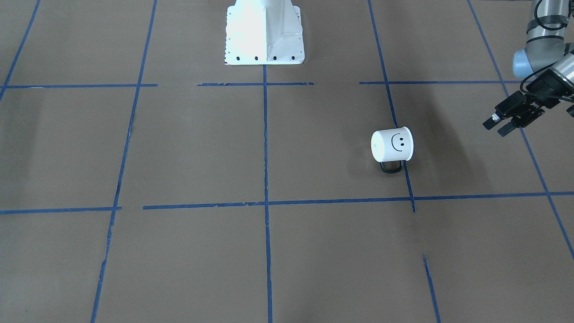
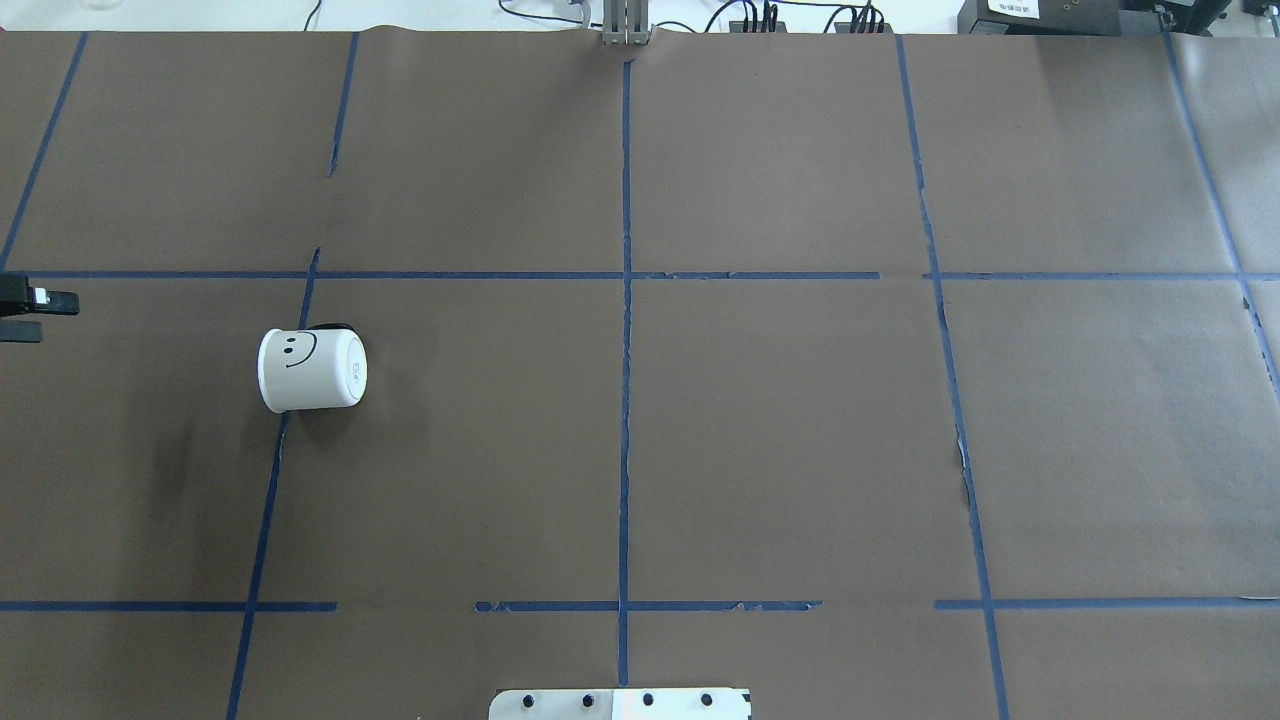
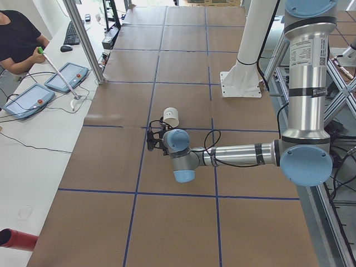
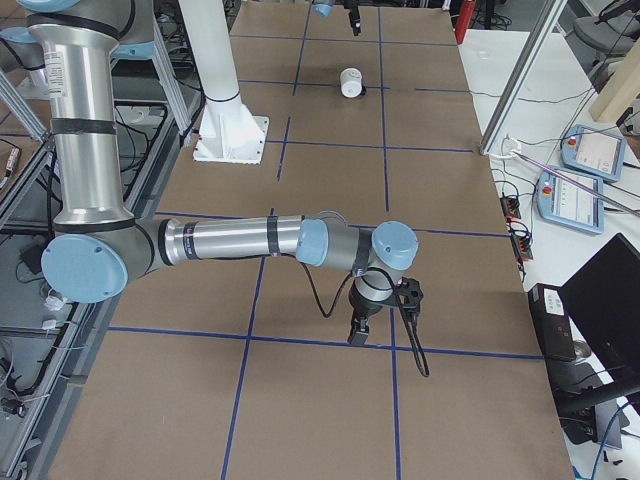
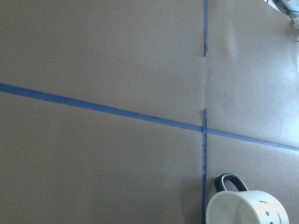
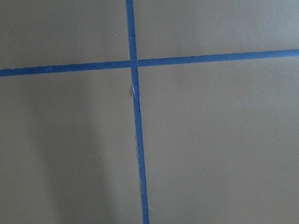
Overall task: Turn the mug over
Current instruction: 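Move the left gripper toward the sideways white smiley mug's bottom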
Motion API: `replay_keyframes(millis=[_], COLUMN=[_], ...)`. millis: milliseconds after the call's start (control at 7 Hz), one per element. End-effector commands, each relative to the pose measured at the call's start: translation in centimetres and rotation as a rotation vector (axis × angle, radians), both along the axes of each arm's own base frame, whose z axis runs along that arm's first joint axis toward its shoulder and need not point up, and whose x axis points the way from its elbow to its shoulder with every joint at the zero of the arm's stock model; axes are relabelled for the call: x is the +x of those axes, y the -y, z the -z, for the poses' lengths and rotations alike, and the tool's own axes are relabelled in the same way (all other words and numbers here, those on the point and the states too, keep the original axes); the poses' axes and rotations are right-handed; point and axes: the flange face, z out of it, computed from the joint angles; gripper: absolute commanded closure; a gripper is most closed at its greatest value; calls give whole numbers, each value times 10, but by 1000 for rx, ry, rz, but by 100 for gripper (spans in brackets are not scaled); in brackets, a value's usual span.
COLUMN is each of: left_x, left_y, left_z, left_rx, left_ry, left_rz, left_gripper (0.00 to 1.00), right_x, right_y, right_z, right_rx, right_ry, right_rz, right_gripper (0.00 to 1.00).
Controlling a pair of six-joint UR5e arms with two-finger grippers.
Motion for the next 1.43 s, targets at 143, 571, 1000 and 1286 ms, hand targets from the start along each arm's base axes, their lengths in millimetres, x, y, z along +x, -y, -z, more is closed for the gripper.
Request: replay_keyframes(millis=[143,571,1000,1286], left_x=[39,100,147,158], left_y=[-10,-1,4,-4], left_z=[25,55,64,62], left_rx=[-15,28,30,26], left_ry=[-184,-235,-237,-235], left_rz=[97,73,13,-13], left_gripper=[0,0,0,0], right_x=[0,0,0,0], right_y=[0,0,0,0], right_z=[0,0,0,0], right_rx=[0,0,0,0], right_ry=[0,0,0,0], right_rz=[0,0,0,0], right_gripper=[0,0,0,0])
